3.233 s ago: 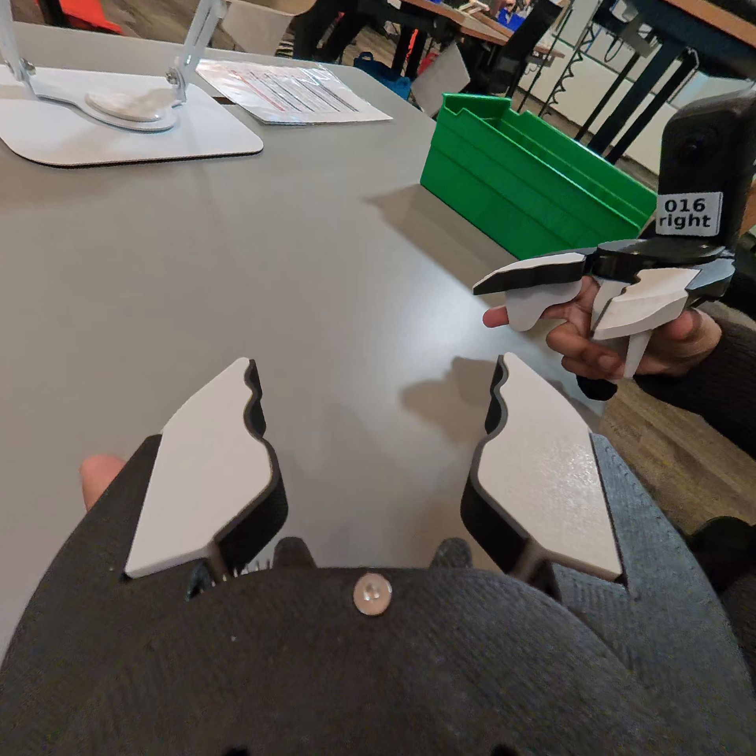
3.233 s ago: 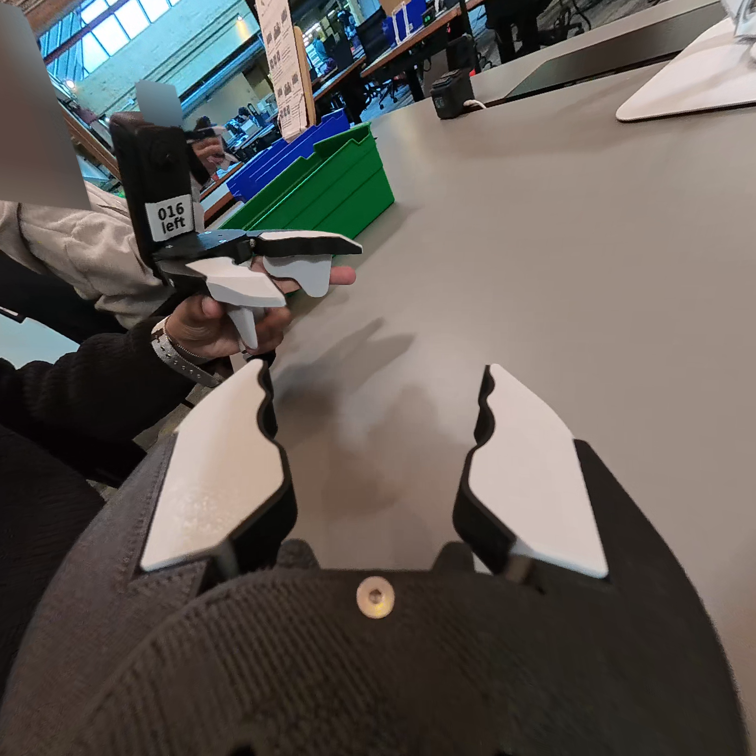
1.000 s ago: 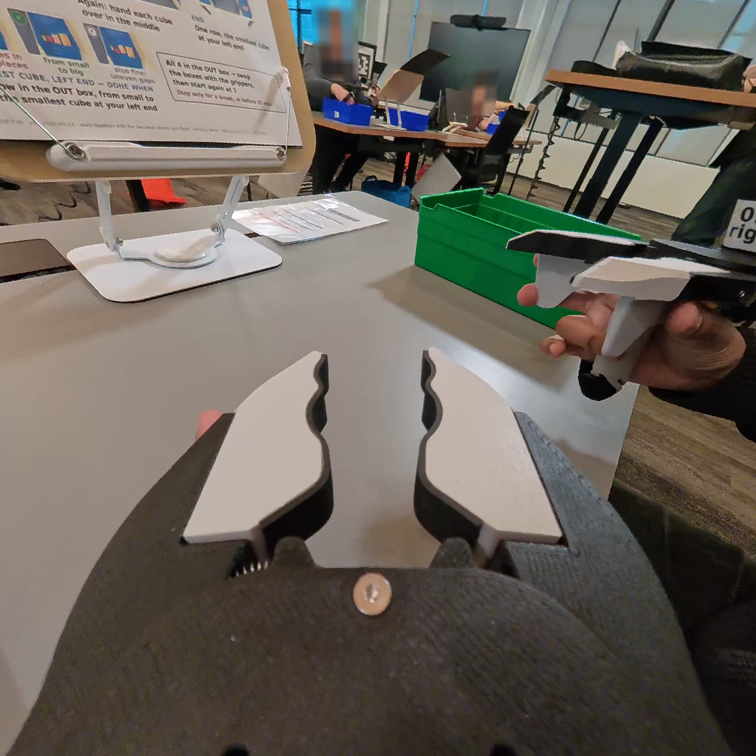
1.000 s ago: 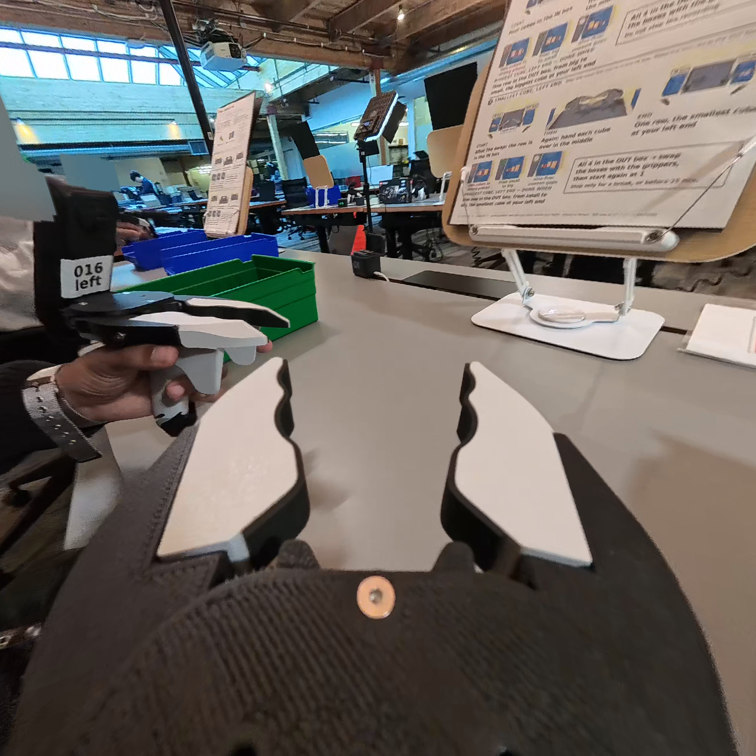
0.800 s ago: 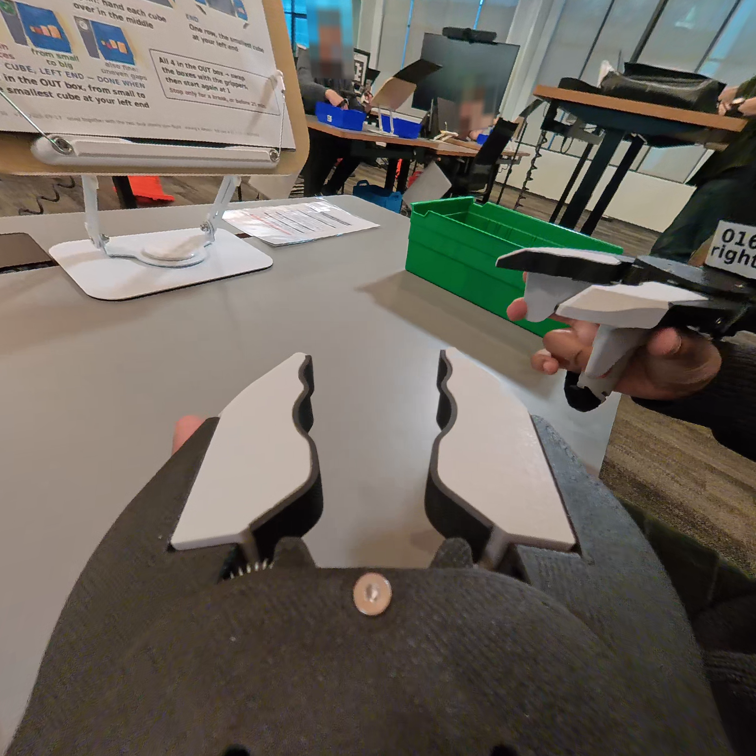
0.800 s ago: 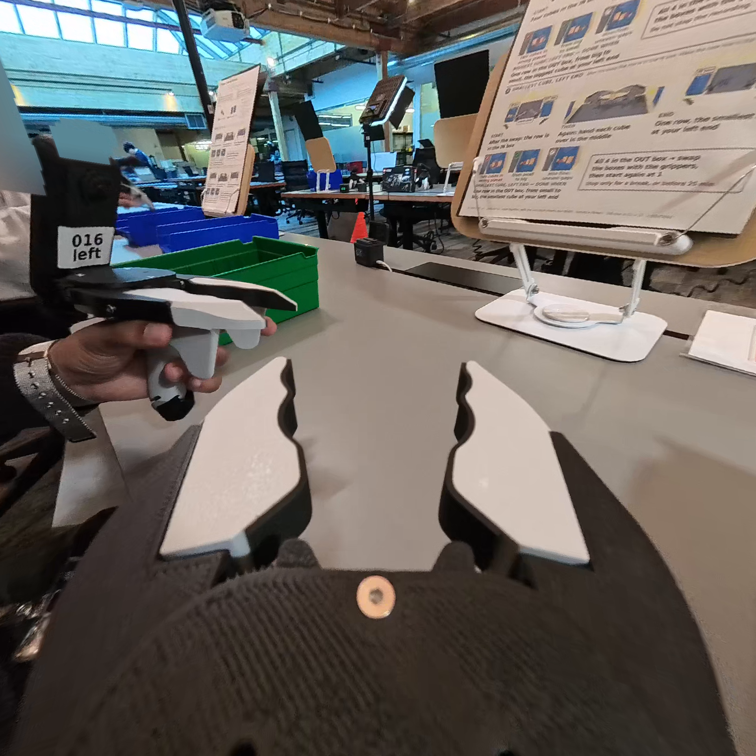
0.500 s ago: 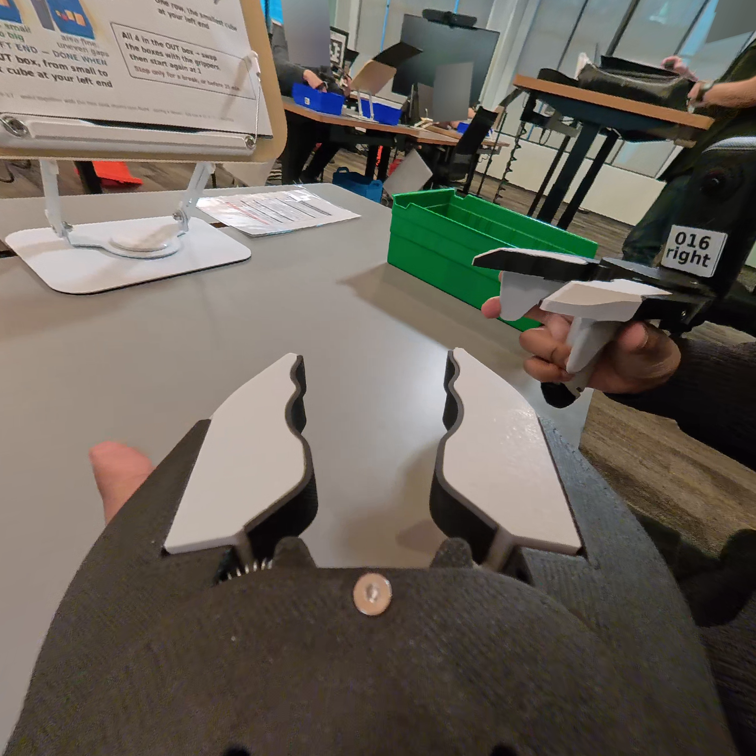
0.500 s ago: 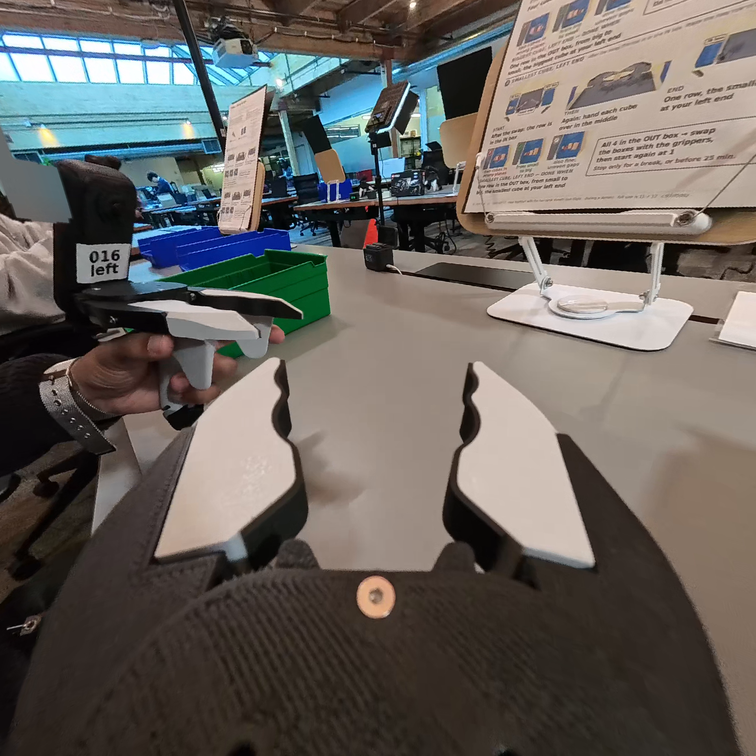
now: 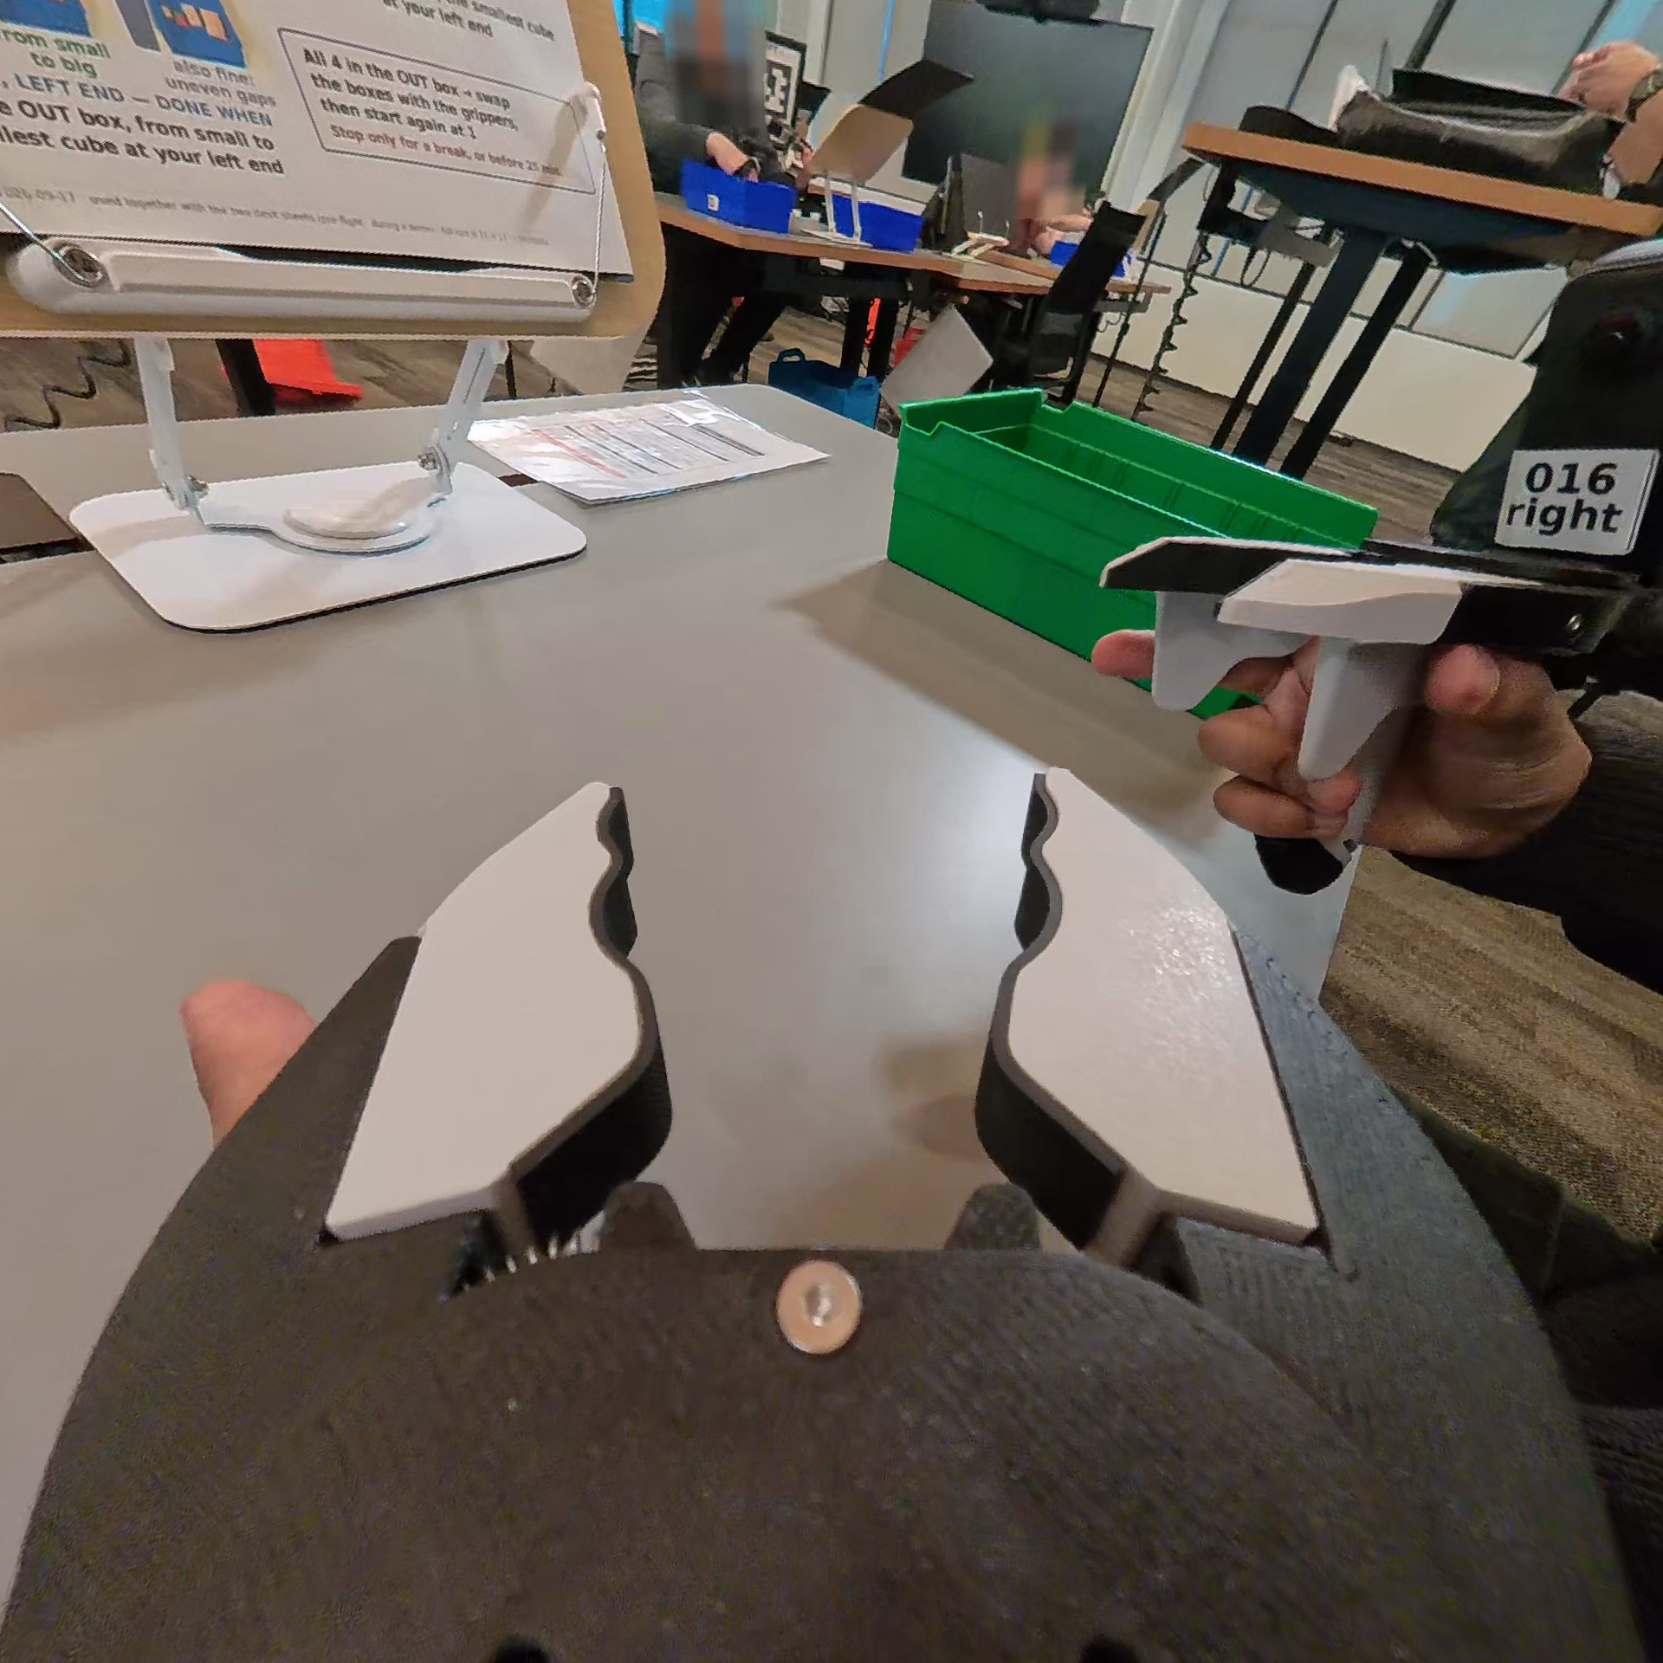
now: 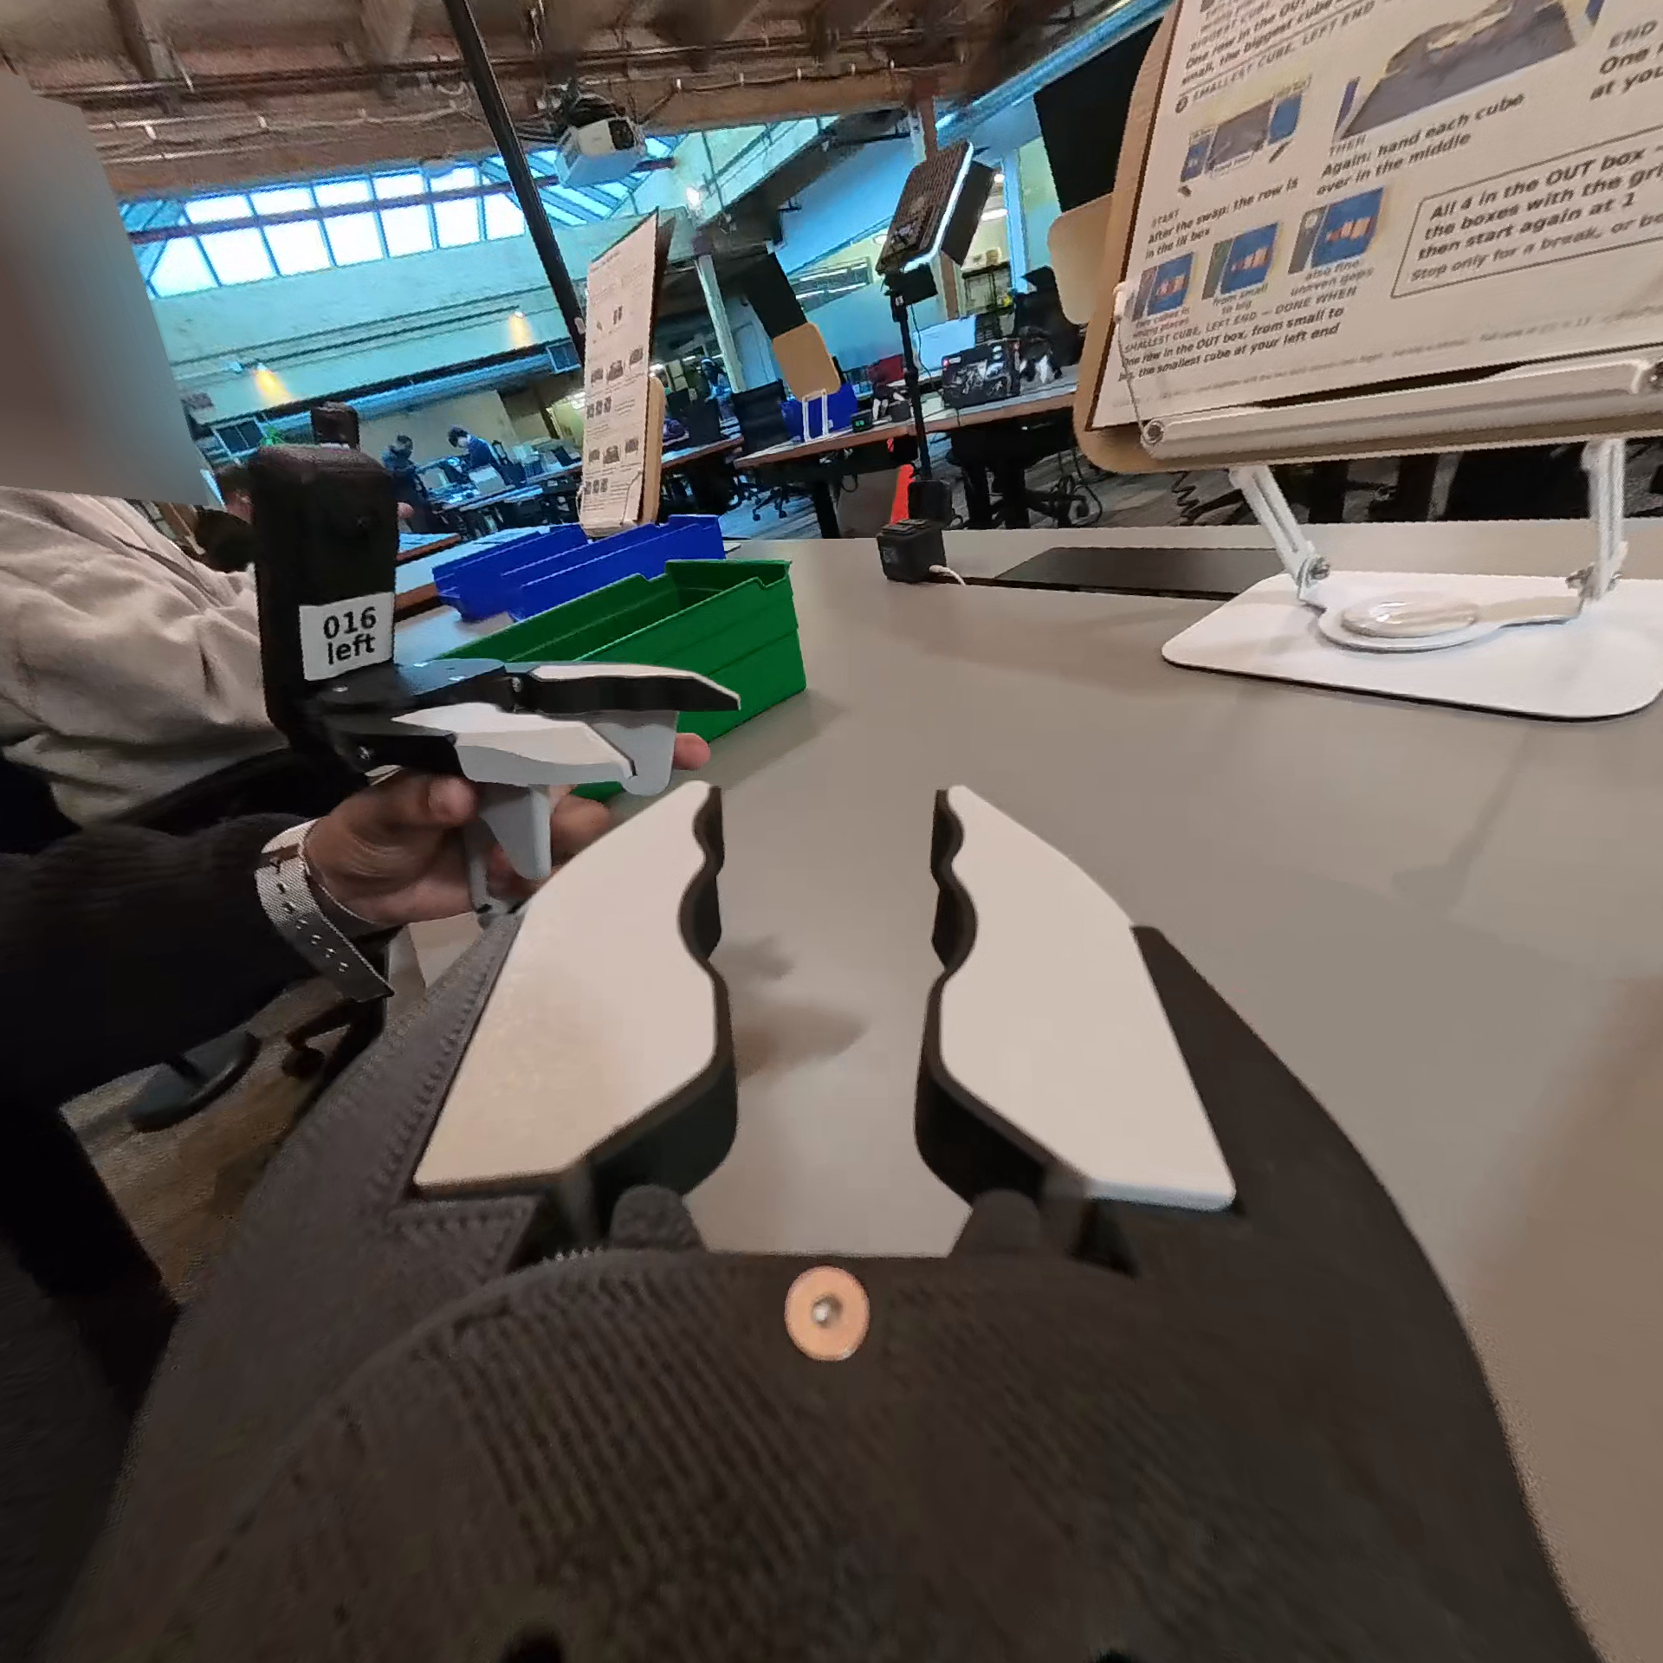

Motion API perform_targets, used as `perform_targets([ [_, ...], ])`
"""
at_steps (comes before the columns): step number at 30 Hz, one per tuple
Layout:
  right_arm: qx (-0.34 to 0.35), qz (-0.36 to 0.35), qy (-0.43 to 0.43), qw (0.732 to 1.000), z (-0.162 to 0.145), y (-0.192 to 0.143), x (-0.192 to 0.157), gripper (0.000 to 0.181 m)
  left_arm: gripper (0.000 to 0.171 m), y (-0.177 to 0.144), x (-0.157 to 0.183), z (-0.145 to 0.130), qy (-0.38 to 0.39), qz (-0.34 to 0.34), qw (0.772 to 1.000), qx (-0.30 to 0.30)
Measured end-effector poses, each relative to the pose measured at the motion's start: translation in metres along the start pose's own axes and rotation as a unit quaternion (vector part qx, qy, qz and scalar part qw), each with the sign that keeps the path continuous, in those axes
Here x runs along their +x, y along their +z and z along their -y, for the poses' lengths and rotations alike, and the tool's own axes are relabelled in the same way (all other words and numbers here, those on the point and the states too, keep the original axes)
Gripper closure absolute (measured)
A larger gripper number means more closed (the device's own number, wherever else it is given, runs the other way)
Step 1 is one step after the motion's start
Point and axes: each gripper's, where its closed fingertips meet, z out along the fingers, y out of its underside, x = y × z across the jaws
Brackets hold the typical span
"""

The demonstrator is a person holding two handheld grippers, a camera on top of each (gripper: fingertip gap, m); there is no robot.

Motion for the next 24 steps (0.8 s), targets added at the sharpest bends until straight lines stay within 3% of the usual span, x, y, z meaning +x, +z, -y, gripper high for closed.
perform_targets([
  [9, -0.017, -0.017, -0.012, 1.000, -0.007, 0.003, 0.006, 0.130, 0.086, 0.001, -0.001, -0.002, -0.013, -0.002, 1.000, -0.003],
  [13, 0.024, -0.061, -0.065, 0.996, 0.035, -0.014, 0.014, 0.138, 0.087, 0.001, -0.001, -0.003, -0.014, -0.002, 1.000, -0.007],
  [16, 0.049, -0.129, -0.108, 0.985, 0.084, -0.048, 0.037, 0.138, 0.089, 0.001, 0.000, -0.002, -0.015, -0.002, 1.000, -0.005],
  [19, 0.011, -0.241, -0.122, 0.963, 0.111, -0.101, 0.094, 0.126, 0.090, 0.000, 0.001, -0.002, -0.018, -0.003, 1.000, -0.004],
  [24, -0.108, -0.382, -0.031, 0.917, 0.109, -0.210, 0.205, 0.115, 0.091, 0.002, 0.004, -0.004, -0.029, -0.014, 0.999, -0.007],
])
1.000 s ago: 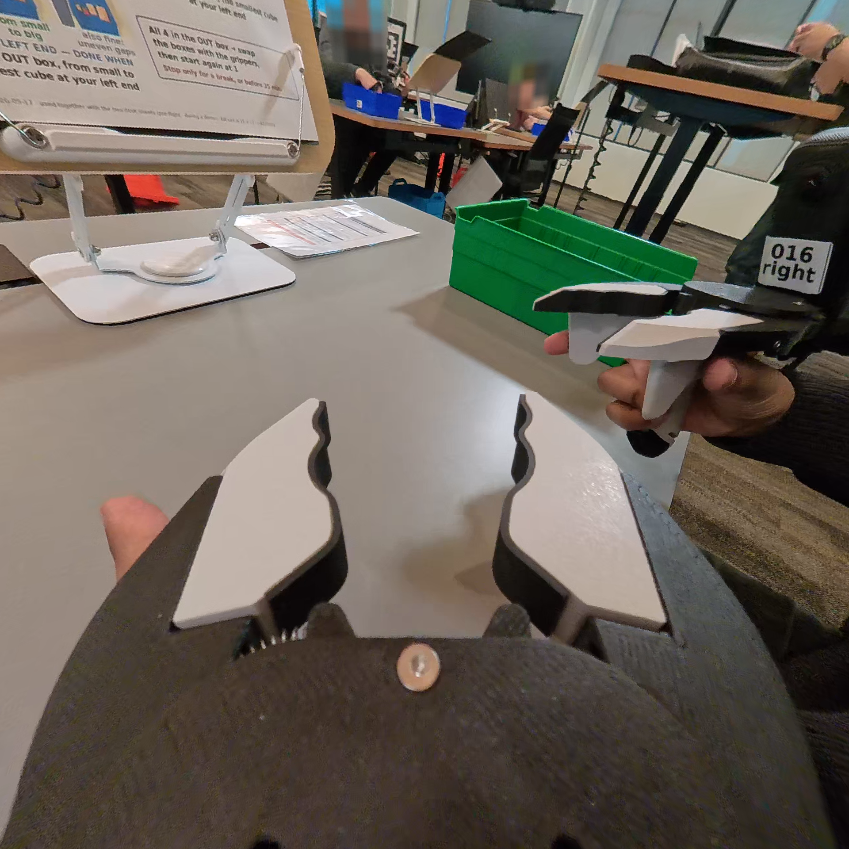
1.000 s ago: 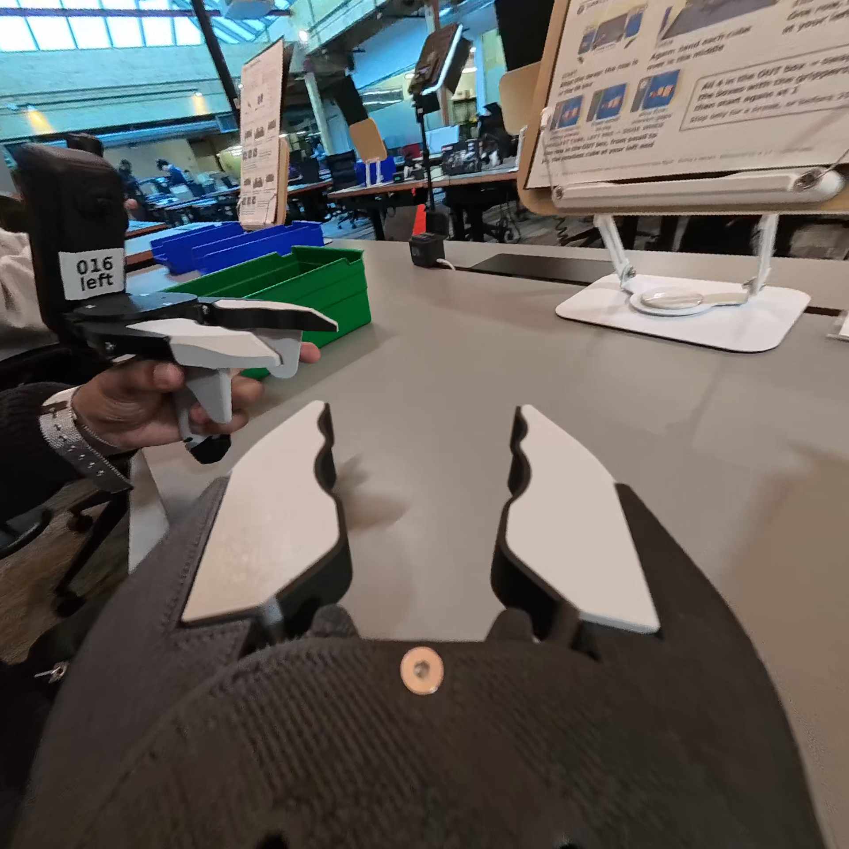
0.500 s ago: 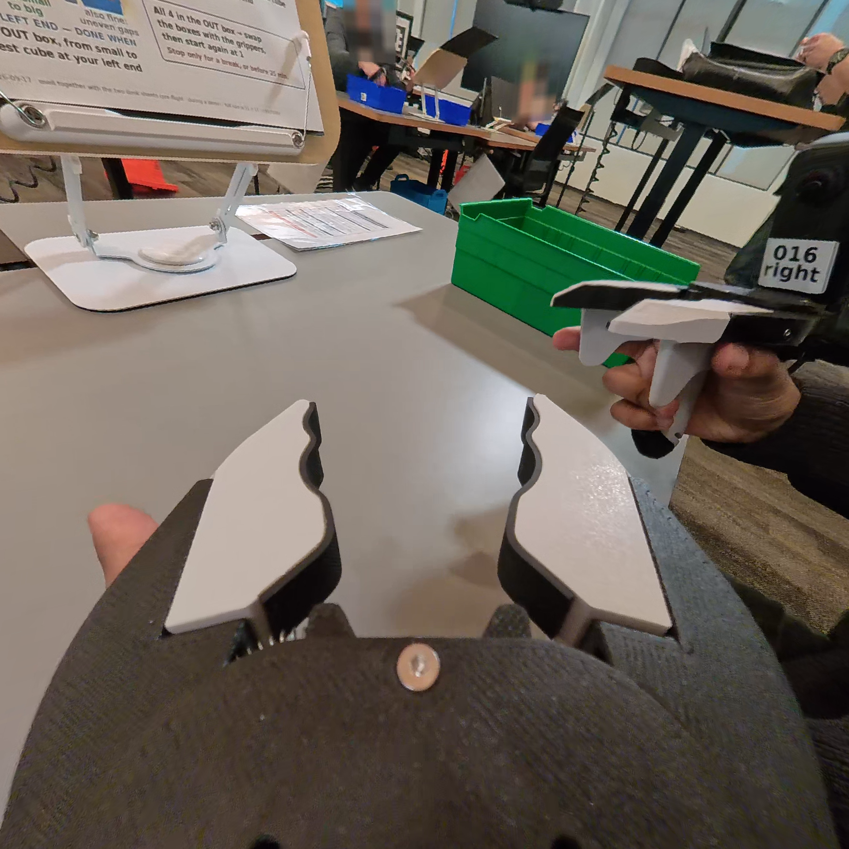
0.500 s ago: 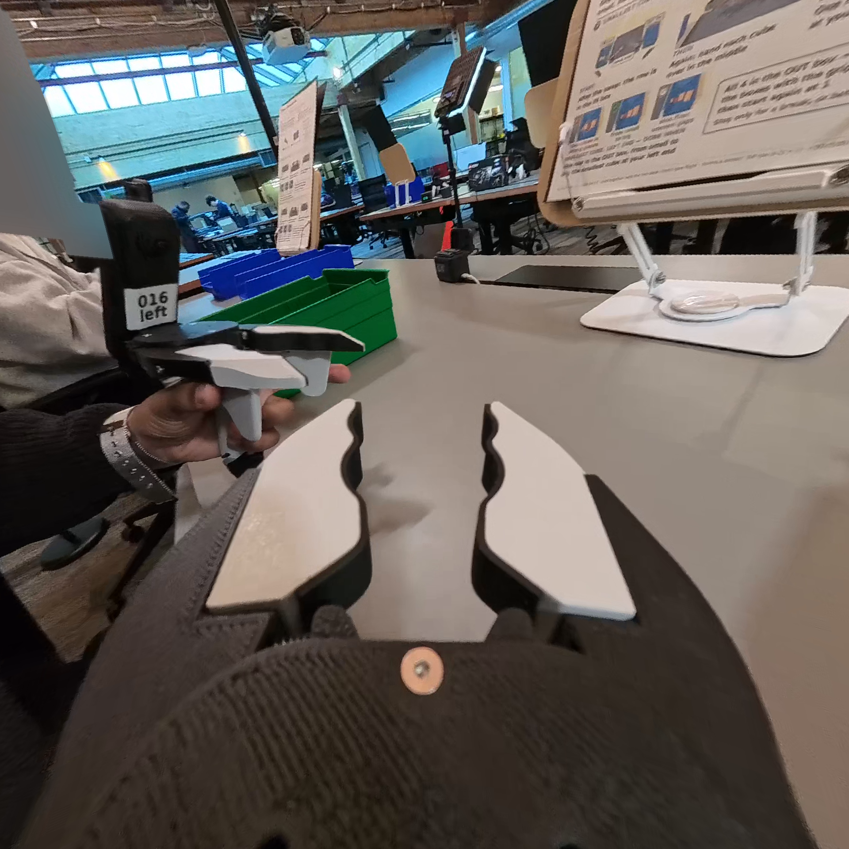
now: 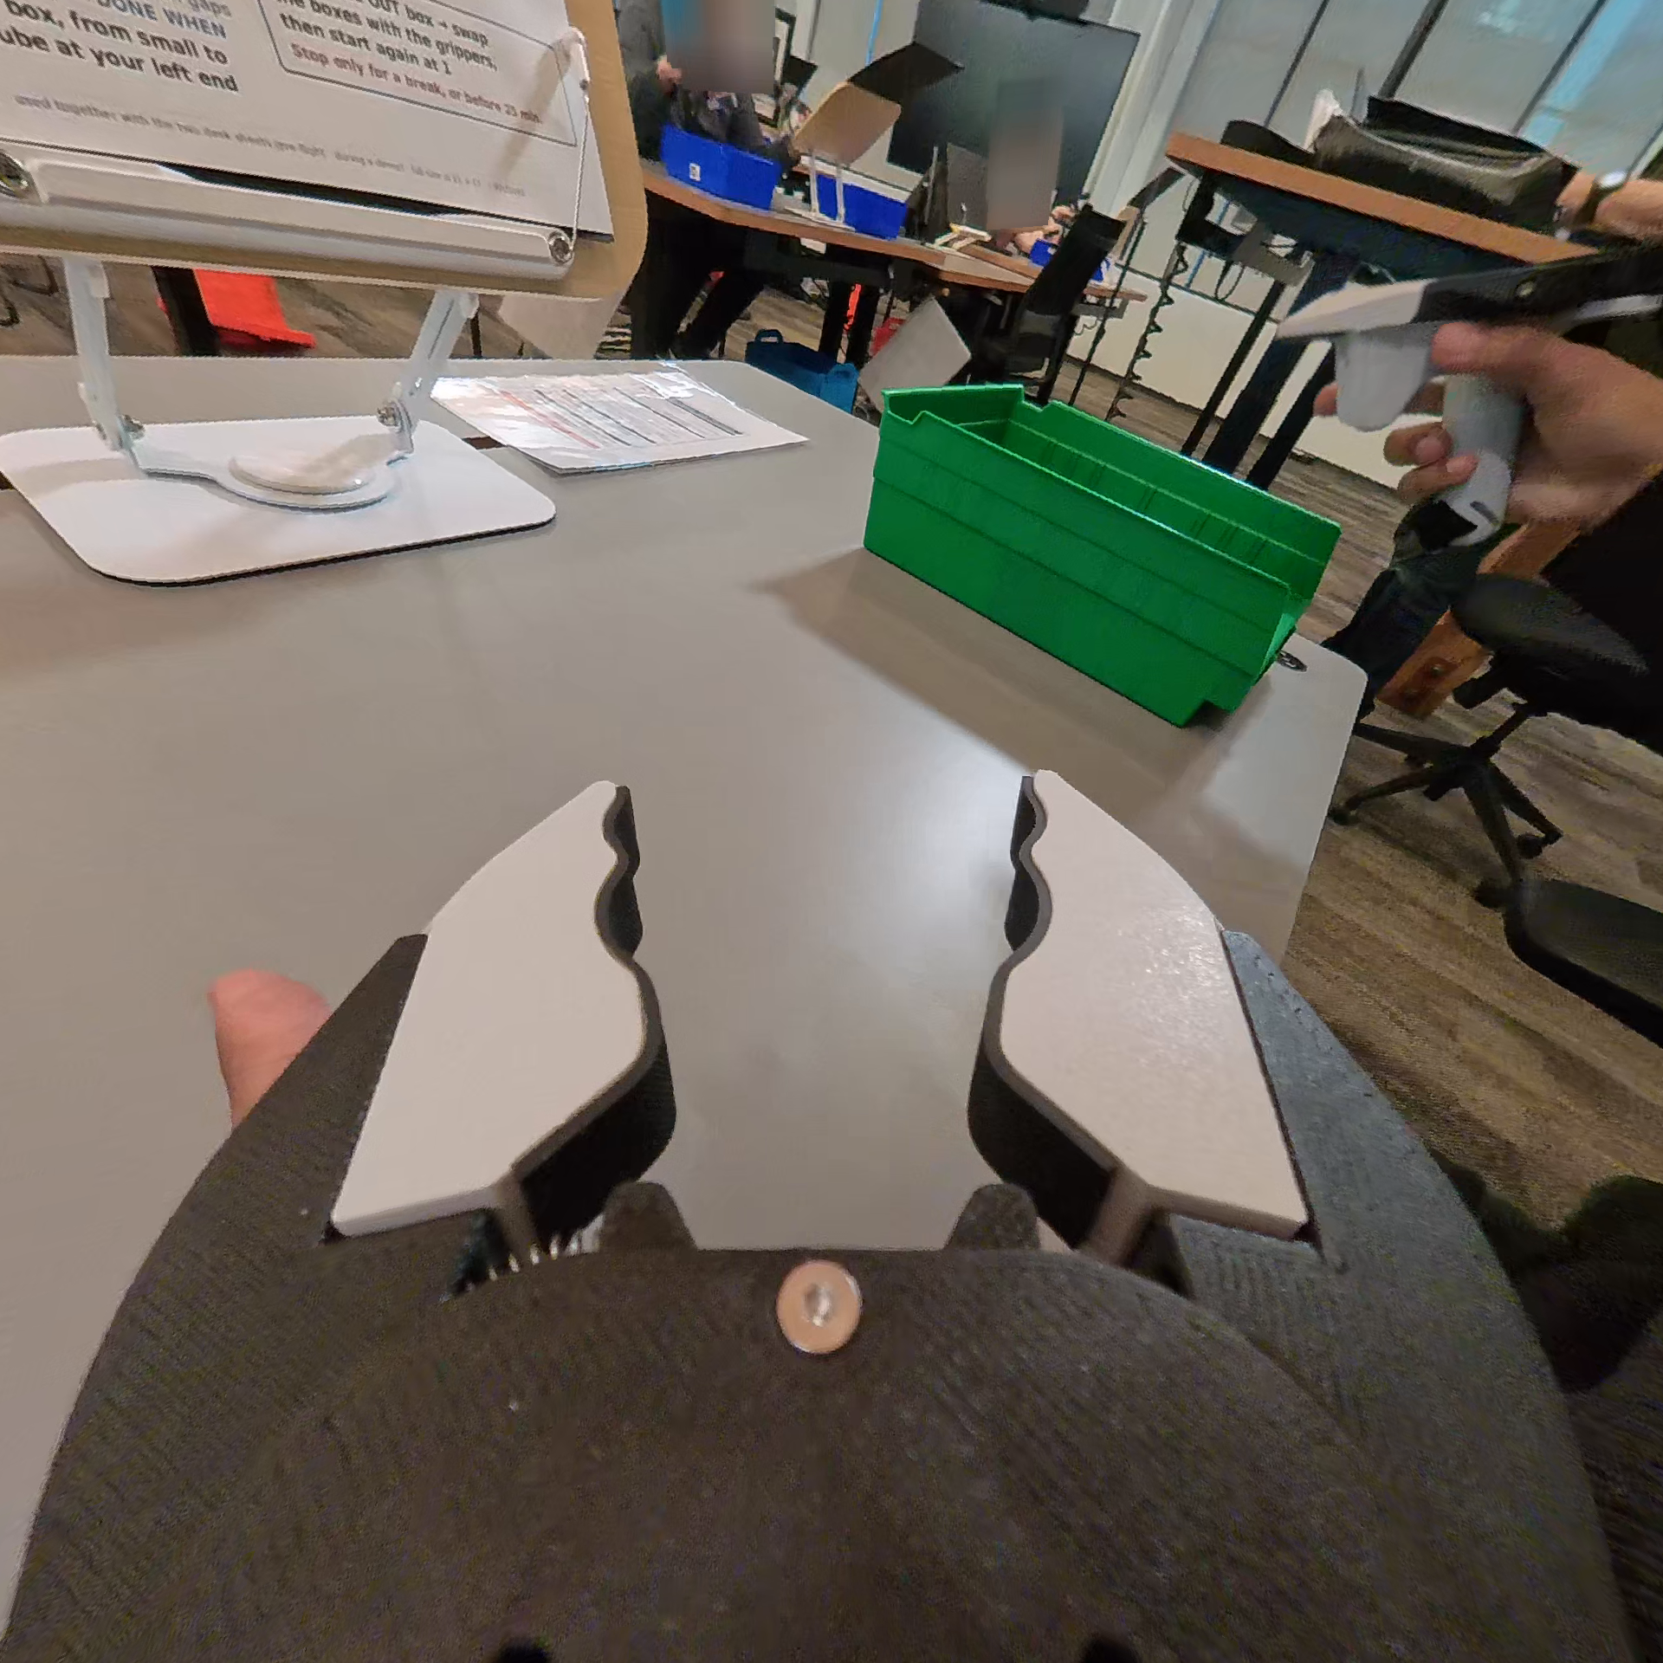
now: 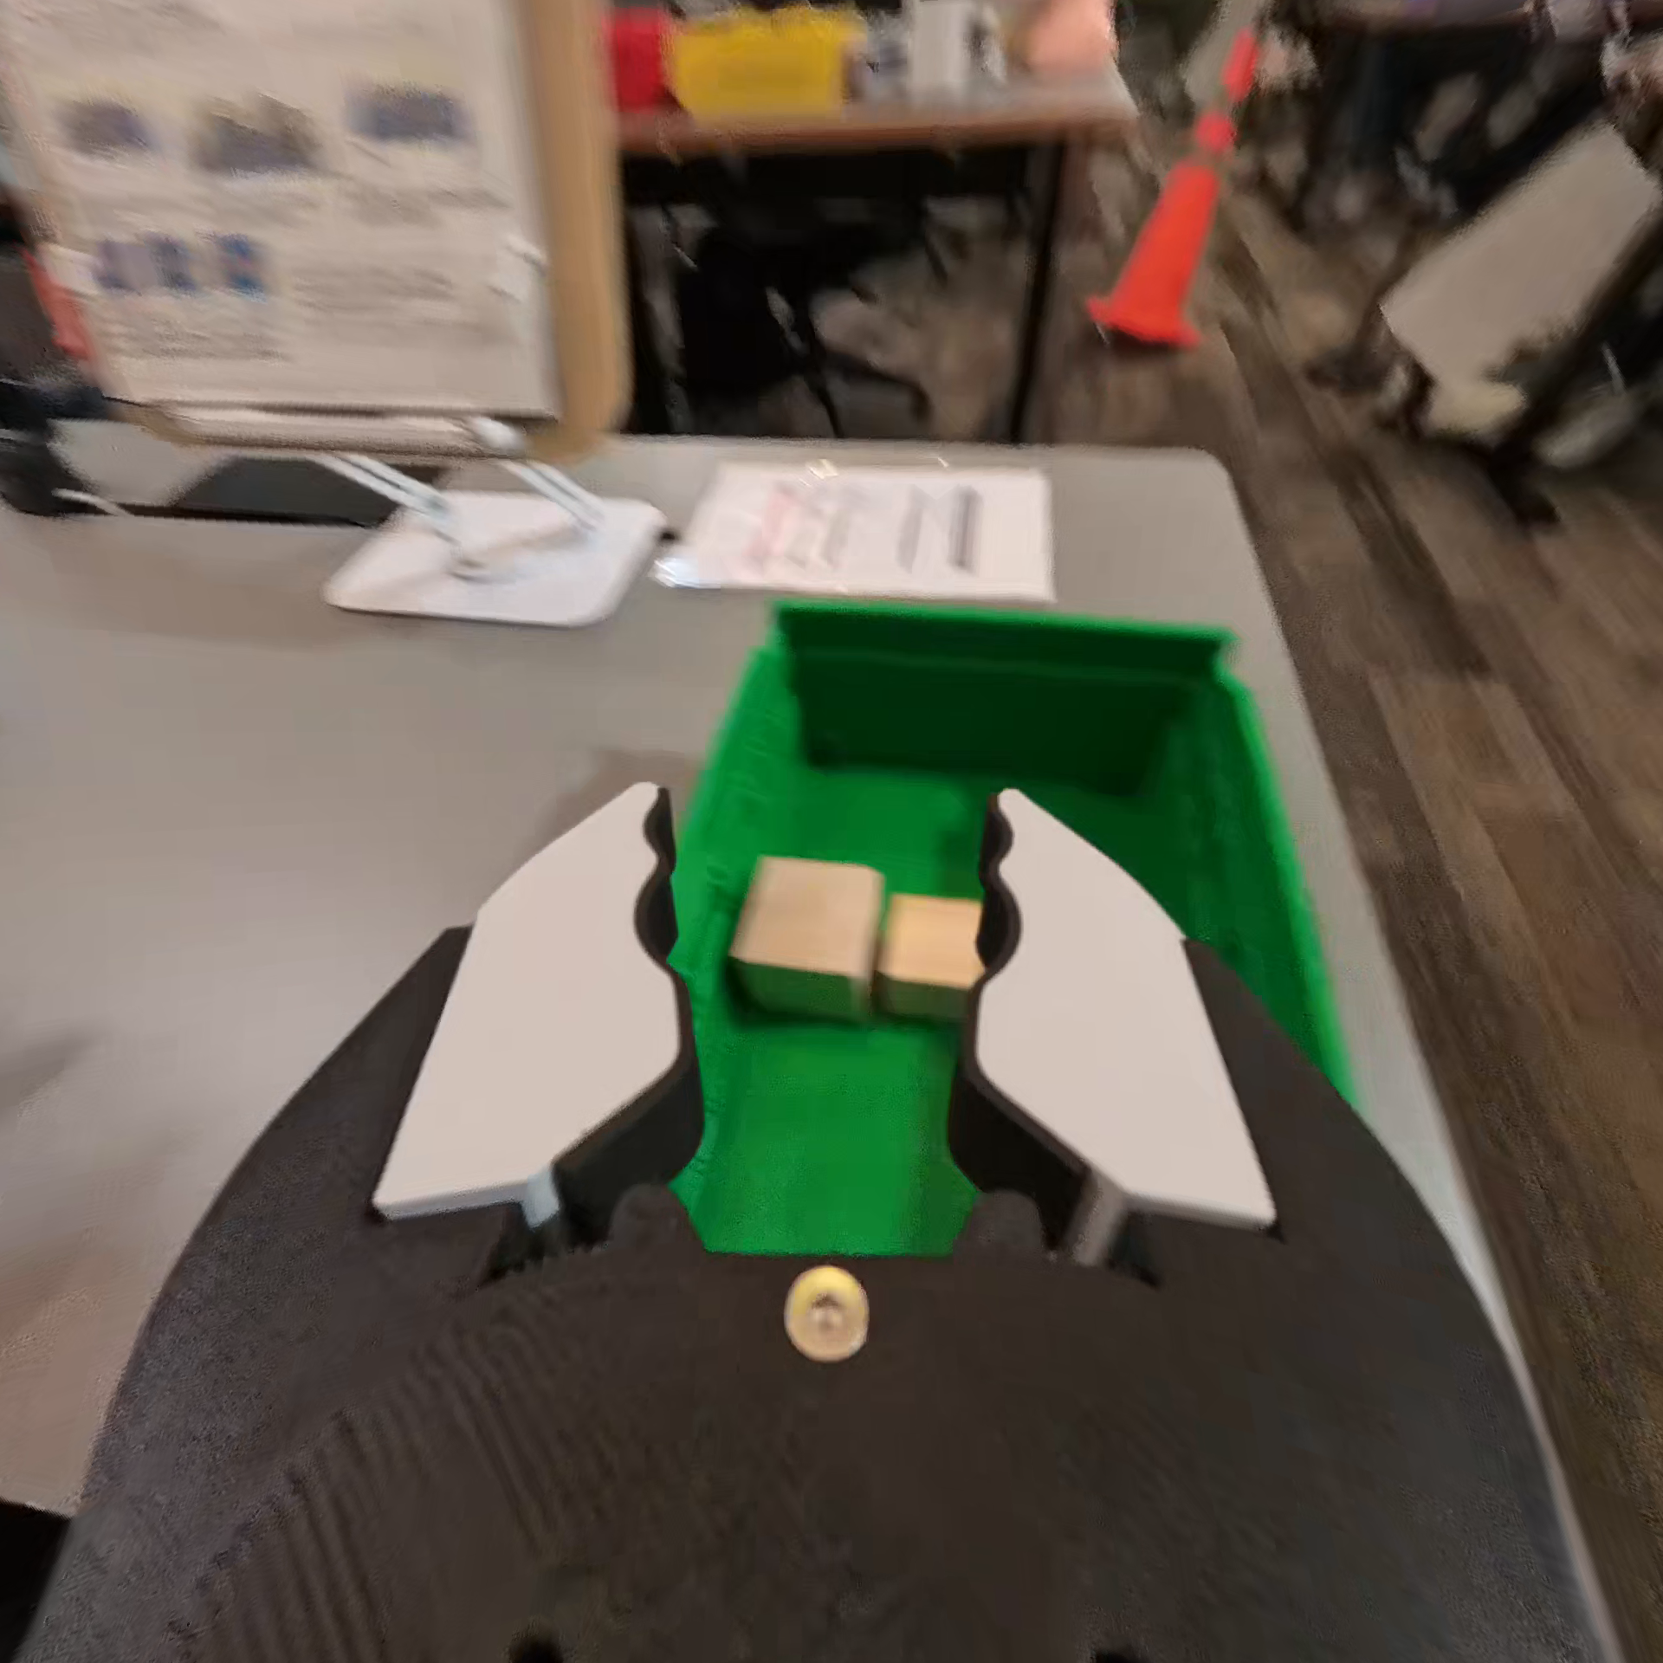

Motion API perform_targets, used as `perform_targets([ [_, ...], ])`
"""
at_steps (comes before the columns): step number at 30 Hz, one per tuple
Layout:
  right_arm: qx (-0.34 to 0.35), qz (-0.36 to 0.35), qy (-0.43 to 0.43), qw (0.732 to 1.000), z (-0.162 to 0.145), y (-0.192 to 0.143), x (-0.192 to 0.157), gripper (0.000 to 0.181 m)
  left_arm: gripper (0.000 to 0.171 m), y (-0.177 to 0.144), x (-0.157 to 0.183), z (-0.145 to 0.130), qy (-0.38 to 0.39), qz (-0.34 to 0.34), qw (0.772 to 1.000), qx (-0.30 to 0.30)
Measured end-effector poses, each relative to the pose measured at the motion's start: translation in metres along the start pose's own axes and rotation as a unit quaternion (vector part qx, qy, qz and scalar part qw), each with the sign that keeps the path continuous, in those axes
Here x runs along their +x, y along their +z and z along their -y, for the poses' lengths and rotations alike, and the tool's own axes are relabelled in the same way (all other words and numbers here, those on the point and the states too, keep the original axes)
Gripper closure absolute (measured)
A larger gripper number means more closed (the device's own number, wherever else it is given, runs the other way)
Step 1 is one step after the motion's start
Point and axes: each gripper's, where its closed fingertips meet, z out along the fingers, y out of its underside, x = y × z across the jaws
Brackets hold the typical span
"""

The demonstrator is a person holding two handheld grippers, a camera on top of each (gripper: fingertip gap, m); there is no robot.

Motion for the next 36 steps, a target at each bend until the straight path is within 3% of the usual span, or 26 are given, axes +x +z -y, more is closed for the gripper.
perform_targets([
  [4, -0.092, -0.075, 0.056, 0.991, -0.033, -0.005, 0.091, 0.125, 0.091, 0.001, 0.002, -0.001, 0.001, -0.002, 1.000, -0.004],
  [10, -0.219, -0.135, 0.034, 0.966, -0.080, -0.012, 0.144, 0.125, 0.092, 0.002, 0.002, -0.002, 0.000, 0.000, 1.000, -0.005],
  [22, -0.339, -0.116, -0.024, 0.933, -0.114, -0.008, 0.139, 0.127, 0.092, 0.004, 0.004, -0.005, -0.002, -0.004, 1.000, -0.011],
  [25, -0.362, -0.114, -0.031, 0.925, -0.120, -0.007, 0.140, 0.137, 0.093, 0.003, 0.004, -0.005, -0.002, -0.004, 1.000, -0.009],
  [28, -0.386, -0.097, -0.058, 0.915, -0.127, -0.008, 0.141, 0.163, 0.093, 0.004, 0.004, -0.005, -0.002, -0.003, 1.000, -0.011],
  [36, -0.390, -0.056, -0.002, 0.919, -0.130, -0.008, 0.137, 0.172, 0.093, 0.005, 0.003, -0.008, -0.003, -0.003, 1.000, -0.015],
])
